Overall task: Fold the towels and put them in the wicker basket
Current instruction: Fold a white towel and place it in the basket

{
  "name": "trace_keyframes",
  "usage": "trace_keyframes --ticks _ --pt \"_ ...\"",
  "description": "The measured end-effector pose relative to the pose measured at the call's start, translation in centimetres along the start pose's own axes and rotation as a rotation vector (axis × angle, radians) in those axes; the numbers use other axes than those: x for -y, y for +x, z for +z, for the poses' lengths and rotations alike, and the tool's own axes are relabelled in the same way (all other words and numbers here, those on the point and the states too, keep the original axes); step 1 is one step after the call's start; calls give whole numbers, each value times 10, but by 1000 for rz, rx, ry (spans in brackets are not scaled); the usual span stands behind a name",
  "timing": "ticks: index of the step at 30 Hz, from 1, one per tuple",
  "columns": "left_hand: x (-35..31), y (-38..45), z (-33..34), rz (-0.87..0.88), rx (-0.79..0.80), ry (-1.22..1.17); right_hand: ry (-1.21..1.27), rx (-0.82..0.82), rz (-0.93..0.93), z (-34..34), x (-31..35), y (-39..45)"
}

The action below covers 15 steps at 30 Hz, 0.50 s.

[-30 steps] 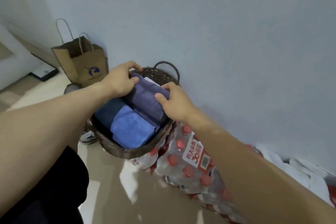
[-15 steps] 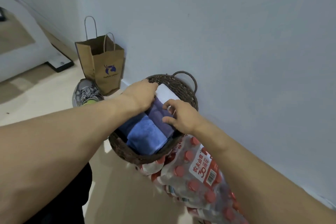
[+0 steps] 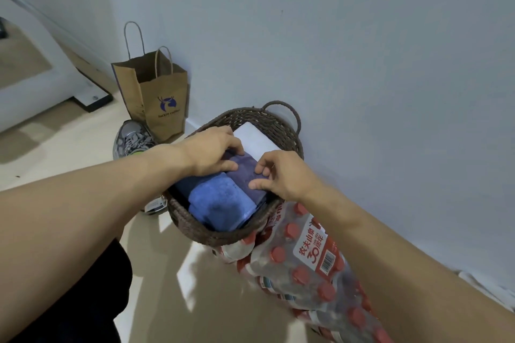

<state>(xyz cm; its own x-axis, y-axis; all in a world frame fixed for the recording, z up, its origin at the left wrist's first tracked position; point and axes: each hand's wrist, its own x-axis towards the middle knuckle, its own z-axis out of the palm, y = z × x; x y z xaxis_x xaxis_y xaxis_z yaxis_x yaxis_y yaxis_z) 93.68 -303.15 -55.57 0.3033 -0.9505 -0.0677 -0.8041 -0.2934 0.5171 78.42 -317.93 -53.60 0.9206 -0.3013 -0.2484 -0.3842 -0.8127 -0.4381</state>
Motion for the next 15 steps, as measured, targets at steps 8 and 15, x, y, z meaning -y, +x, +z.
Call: trace_keyframes --ticks 8,15 --pt "4 -17 23 15 -145 -46 -36 -3 -106 6 -3 -7" --pt "-41 4 -4 -11 -122 92 58 -243 -125 -39 -21 -71"
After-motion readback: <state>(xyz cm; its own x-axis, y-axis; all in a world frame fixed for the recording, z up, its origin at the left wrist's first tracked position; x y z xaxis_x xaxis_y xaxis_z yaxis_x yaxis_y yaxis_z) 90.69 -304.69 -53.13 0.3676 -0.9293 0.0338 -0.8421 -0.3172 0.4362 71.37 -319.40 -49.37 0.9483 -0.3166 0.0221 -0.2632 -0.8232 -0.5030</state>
